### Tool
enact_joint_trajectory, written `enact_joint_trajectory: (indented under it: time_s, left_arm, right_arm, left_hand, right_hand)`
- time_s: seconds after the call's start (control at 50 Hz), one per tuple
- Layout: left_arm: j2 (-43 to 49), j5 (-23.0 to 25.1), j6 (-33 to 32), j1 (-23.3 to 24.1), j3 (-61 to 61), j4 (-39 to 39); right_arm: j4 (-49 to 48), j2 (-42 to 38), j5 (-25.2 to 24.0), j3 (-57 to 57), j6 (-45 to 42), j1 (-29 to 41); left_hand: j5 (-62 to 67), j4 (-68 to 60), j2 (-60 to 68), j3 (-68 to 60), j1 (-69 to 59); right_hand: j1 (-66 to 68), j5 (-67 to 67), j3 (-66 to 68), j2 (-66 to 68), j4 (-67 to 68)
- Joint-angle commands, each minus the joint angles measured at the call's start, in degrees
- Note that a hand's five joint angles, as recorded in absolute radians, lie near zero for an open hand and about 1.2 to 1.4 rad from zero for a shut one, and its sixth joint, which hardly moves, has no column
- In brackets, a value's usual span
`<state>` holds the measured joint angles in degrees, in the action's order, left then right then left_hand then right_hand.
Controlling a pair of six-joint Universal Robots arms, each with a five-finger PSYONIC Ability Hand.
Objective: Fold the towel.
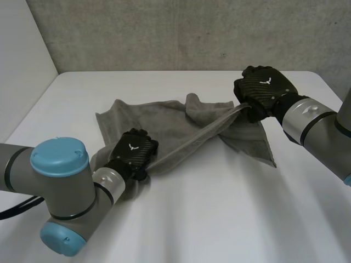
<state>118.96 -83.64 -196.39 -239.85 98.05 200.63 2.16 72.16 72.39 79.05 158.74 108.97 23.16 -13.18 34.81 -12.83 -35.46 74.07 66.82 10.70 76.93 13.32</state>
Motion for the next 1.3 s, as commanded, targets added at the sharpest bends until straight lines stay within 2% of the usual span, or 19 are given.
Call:
enact_joint_trajectory:
  time_s: [0.02,0.1,0.44,0.48,0.5,0.52,0.54,0.58,0.7,0.82,0.94,1.0,1.04,1.06,1.14,1.22,1.24,1.28,1.3]
  left_arm:
    - [-0.1,-2.1,1.4,0.4,0.1,0.3]
    - [-0.2,-4.2,1.4,0.3,0.1,0.5]
    - [-1.8,-4.2,1.4,-1.1,1.2,0.4]
    - [-1.4,-4.0,1.4,-1.3,1.1,0.4]
    - [-1.4,-4.0,1.4,-1.3,1.1,0.4]
    - [-1.2,-3.7,1.6,-1.4,1.1,0.3]
    - [-1.2,-3.7,1.6,-1.4,1.1,0.3]
    - [-1.1,-3.1,1.9,-1.4,1.1,-0.1]
    - [-3.1,-1.5,1.7,-2.3,0.9,-1.9]
    - [-8.8,-1.0,1.4,-5.0,-0.9,-7.4]
    - [-13.8,3.5,0.8,-7.9,-5.9,-15.5]
    - [-14.9,7.0,-0.8,-8.7,-8.8,-21.3]
    - [-15.1,9.5,-5.2,-10.2,-11.7,-26.8]
    - [-15.1,9.6,-5.2,-10.2,-11.7,-26.9]
    - [-14.1,10.3,-15.0,-12.4,-14.8,-31.3]
    - [-7.2,8.4,-22.3,-13.2,-23.0,-26.8]
    - [-7.2,8.4,-22.3,-13.2,-23.0,-26.8]
    - [-3.1,6.0,-21.5,-12.4,-30.0,-16.2]
    - [-3.1,5.9,-21.5,-12.4,-30.0,-16.1]
  right_arm:
    - [-0.1,0.6,0.6,-1.3,3.4,-0.5]
    - [-0.1,2.0,0.8,-1.4,4.1,-2.1]
    - [0.1,5.6,0.7,-2.6,4.3,-5.8]
    - [0.2,5.7,0.7,-2.6,4.3,-5.9]
    - [0.2,5.7,0.6,-2.6,4.3,-6.0]
    - [0.2,5.7,0.6,-2.6,4.3,-6.0]
    - [0.2,5.7,0.6,-2.6,4.3,-6.0]
    - [0.2,5.7,0.6,-2.6,4.2,-6.0]
    - [4.7,5.9,-0.7,-3.2,2.6,-6.3]
    - [12.7,5.2,-3.3,-3.5,-7.4,-8.1]
    - [21.3,2.7,-4.0,-1.0,-21.2,-8.0]
    - [24.9,1.2,-4.3,-0.3,-25.6,-7.8]
    - [26.4,1.1,-4.4,-0.2,-27.2,-7.8]
    - [27.4,1.0,-4.6,-0.3,-28.4,-8.0]
    - [27.4,-0.9,-4.5,-3.2,-30.5,-8.2]
    - [25.6,-4.5,-4.5,-10.1,-30.2,-7.4]
    - [23.0,-6.7,-4.4,-14.5,-29.7,-7.2]
    - [18.1,-9.0,-4.3,-19.7,-28.7,-6.7]
    - [11.1,-10.4,-3.6,-24.3,-26.5,-5.8]
  left_hand:
    - [-0.6,3.2,-2.2,2.8,2.9]
    - [-0.6,3.2,-2.2,2.8,2.9]
    - [1.4,3.2,-0.2,2.8,0.9]
    - [13.3,3.2,11.7,2.8,-11.0]
    - [13.4,3.2,11.7,2.8,-11.1]
    - [23.7,3.2,22.1,2.8,-21.4]
    - [23.8,3.2,22.2,2.8,-21.5]
    - [46.7,3.2,45.1,2.8,-44.4]
    - [46.8,3.2,45.2,2.8,-44.5]
    - [46.8,3.2,45.2,2.8,-44.5]
    - [46.8,3.2,45.2,2.8,-44.5]
    - [46.8,3.2,45.2,2.8,-44.5]
    - [46.8,3.2,45.2,2.8,-44.5]
    - [46.8,3.2,45.2,2.8,-44.5]
    - [46.8,3.2,45.2,2.8,-44.5]
    - [46.8,3.2,45.2,2.8,-44.5]
    - [46.8,3.2,45.2,2.8,-44.5]
    - [46.8,3.2,45.2,2.8,-44.5]
    - [46.8,3.2,45.2,2.8,-44.5]
  right_hand:
    - [5.9,3.2,-0.7,3.1,-3.3]
    - [5.9,3.2,-0.7,3.1,-3.3]
    - [5.9,3.2,-0.7,3.1,-3.3]
    - [5.9,3.2,-0.7,3.1,-3.3]
    - [5.9,3.2,-0.7,3.1,-3.3]
    - [5.9,3.2,-0.7,3.1,-3.3]
    - [5.9,3.2,-0.7,3.1,-3.3]
    - [5.9,3.2,-0.7,3.1,-3.3]
    - [5.9,3.2,-0.7,3.1,-3.3]
    - [5.9,3.2,-0.7,3.1,-3.3]
    - [5.9,3.2,-0.7,3.1,-3.3]
    - [5.9,3.2,-0.7,3.1,-3.3]
    - [5.9,3.2,-0.7,3.1,-3.3]
    - [5.9,3.2,-0.7,3.1,-3.3]
    - [5.9,3.2,-0.7,3.1,-3.3]
    - [5.9,3.2,-0.7,3.1,-3.3]
    - [5.9,3.2,-0.7,3.1,-3.3]
    - [5.9,3.2,-0.7,3.1,-3.3]
    - [5.9,3.2,-0.7,3.1,-3.3]
